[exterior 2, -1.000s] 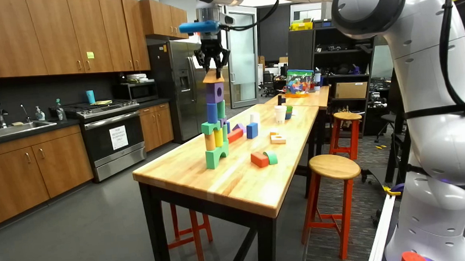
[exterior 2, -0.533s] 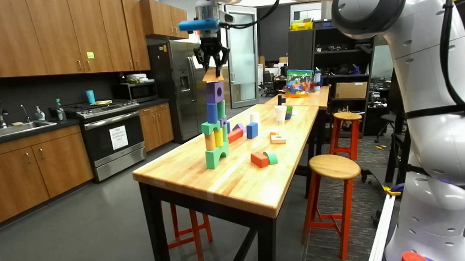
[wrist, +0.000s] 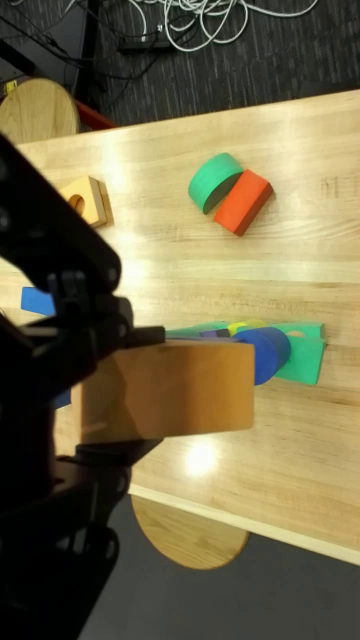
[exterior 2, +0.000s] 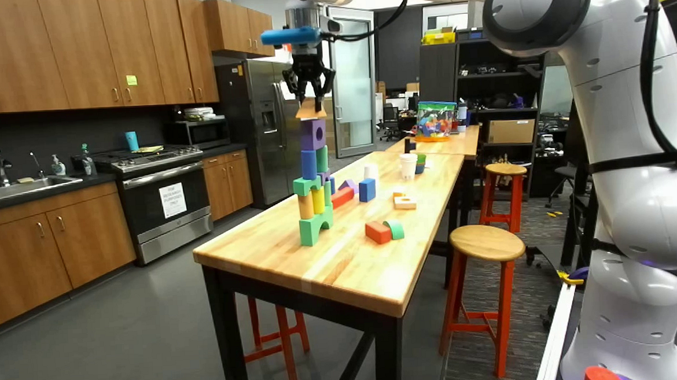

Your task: Put the triangular block on top of the stack

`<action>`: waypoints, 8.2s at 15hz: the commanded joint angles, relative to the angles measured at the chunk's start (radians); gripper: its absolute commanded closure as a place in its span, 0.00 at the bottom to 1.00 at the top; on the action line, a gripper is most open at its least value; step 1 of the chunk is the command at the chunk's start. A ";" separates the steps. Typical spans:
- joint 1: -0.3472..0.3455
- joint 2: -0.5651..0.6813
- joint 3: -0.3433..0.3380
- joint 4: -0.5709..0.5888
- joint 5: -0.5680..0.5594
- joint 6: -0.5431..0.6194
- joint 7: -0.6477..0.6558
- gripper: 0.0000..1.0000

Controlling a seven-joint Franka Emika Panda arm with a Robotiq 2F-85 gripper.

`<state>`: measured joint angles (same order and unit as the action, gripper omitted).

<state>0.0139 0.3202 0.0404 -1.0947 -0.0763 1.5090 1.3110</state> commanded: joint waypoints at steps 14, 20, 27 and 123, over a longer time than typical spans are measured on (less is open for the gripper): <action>-0.005 0.008 0.000 0.010 0.012 -0.005 -0.002 0.84; -0.004 0.009 0.001 0.013 0.008 -0.006 -0.005 0.84; -0.003 0.011 0.000 0.005 0.001 0.002 -0.009 0.59; 0.022 -0.059 0.066 0.135 -0.080 -0.263 -1.378 0.00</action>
<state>0.0538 0.3187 0.0925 -0.8958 -0.1632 1.2471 0.0789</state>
